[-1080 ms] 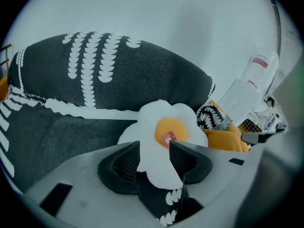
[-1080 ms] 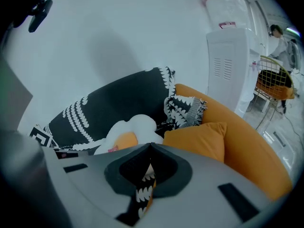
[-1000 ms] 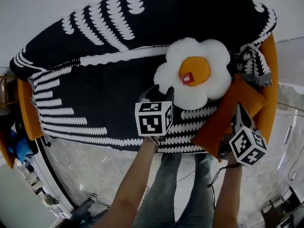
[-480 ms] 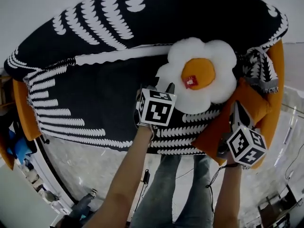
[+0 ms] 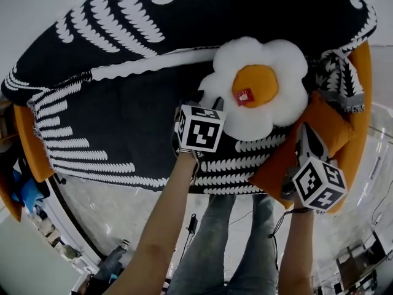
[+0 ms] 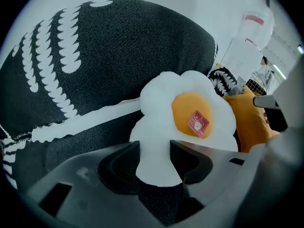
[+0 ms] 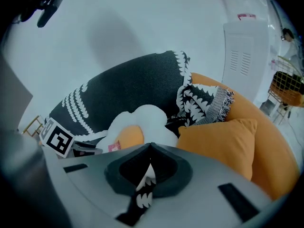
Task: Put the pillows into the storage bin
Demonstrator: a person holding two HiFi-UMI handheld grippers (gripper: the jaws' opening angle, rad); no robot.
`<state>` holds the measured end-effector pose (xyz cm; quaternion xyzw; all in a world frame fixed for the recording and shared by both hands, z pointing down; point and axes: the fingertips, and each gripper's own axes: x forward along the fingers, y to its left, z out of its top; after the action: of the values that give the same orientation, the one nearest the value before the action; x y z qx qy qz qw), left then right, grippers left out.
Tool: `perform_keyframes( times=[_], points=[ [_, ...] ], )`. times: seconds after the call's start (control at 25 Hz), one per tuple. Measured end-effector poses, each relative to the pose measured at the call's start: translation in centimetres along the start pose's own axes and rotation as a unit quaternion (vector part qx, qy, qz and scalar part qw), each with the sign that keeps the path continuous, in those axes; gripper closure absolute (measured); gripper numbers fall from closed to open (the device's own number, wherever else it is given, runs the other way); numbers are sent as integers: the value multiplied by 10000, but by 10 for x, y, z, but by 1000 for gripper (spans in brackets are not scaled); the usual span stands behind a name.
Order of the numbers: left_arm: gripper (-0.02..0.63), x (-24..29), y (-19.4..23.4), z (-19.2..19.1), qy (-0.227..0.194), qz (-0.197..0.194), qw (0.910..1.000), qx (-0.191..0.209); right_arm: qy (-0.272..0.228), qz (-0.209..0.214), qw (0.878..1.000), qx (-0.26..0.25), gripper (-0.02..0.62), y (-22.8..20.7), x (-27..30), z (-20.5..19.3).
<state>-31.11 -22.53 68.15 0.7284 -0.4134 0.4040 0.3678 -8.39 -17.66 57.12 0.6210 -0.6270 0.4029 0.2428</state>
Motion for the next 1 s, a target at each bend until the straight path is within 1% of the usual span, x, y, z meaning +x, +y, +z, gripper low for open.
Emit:
perform_keyframes(
  times=[0.24,0.32,0.44,0.48,0.56,0.68,0.8,0.88,1.0],
  points=[
    [410,10,-3,1,-22,9,10000,-67,-18,-16,10000,-16,594,-8,0,-2],
    [442,15,-6,0,27,5,10000,-73,-35,-31,10000,0,594,-12,1,-3],
    [552,18,-14,1,130,73,9999,46,-48,-40,10000,-15,594,-16,0,-4],
    [571,18,-16,2,145,110,9997,133,-56,-46,10000,-24,594,-16,-1,-3],
    [580,17,-18,2,143,107,9997,163,-80,-65,9999,-27,594,-18,-5,-2],
    [584,3,-8,2,131,6,9997,-184,-152,-95,9998,-19,594,-19,-13,0],
    [588,-13,-13,5,-97,-165,9989,-428,-244,-147,9996,-25,594,-24,-21,2],
    [588,-26,-20,9,-334,-80,9982,-489,-267,-192,9995,6,594,-32,-25,1],
    [589,-47,-18,14,-659,89,9964,-521,-346,-229,9991,113,594,-40,-29,1]
  ],
)
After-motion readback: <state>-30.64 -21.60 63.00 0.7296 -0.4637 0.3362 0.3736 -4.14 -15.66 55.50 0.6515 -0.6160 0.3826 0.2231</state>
